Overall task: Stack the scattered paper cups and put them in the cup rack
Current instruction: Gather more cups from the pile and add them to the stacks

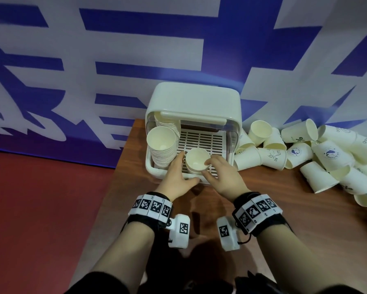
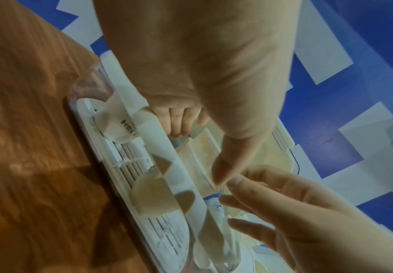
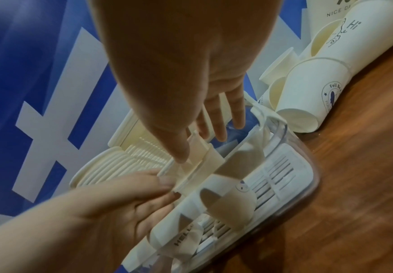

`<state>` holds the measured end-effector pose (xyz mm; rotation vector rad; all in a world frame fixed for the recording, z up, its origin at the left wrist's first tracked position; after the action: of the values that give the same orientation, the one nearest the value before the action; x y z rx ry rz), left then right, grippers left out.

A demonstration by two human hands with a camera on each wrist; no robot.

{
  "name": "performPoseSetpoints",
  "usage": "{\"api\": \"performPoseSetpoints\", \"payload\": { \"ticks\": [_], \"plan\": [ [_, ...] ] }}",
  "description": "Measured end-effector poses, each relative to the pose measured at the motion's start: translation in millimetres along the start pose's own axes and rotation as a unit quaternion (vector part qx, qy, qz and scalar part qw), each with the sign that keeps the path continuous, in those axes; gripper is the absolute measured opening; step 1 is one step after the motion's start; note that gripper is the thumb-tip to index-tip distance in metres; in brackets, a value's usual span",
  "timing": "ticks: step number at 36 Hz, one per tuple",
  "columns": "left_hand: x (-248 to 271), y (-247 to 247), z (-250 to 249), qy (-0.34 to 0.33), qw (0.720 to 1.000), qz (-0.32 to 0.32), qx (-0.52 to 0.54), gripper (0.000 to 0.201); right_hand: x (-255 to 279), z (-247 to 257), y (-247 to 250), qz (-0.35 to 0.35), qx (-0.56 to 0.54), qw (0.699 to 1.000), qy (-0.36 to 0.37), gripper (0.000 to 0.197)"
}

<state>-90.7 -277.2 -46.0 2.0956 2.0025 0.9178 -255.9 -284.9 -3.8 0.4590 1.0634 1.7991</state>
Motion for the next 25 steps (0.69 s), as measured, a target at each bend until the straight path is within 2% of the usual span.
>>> {"api": "performPoseSetpoints", "payload": {
  "ticks": [4, 9, 12, 18, 25],
  "plan": [
    [0, 1, 0, 0.005, 1.000, 0.004, 0.021, 0.095, 0, 0, -3, 0.018, -0.014, 1.000, -0.018, 0.040],
    [-2, 0, -2, 0.002, 0.999, -0.011, 0.035, 0.059, -2, -1, -5, 0.028, -0.026, 0.998, -0.052, 0.054],
    [-2, 1, -5, -0.016, 1.000, -0.018, 0.014, 0.050, -3, -4, -7, 0.037, -0.029, 0.996, -0.074, 0.058],
    [2, 1, -8, -0.034, 0.998, -0.032, -0.046, 0.047, -3, -7, -11, 0.041, -0.037, 0.995, -0.087, 0.059],
    [2, 1, -7, -0.017, 0.998, -0.026, -0.047, 0.048, -4, -7, -12, 0.042, -0.036, 0.994, -0.090, 0.059]
  ]
}}
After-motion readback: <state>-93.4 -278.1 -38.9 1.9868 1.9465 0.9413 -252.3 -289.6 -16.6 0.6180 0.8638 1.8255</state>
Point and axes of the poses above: each hand's wrist, its own x-axis away from the middle knuckle, its own y-axis out of the back of the hand, z = x × y, the point moved 3 cm from there along -x, towards the middle knuckle, and after that the axes turned 9 degrees about y, right-handed, at the moved point
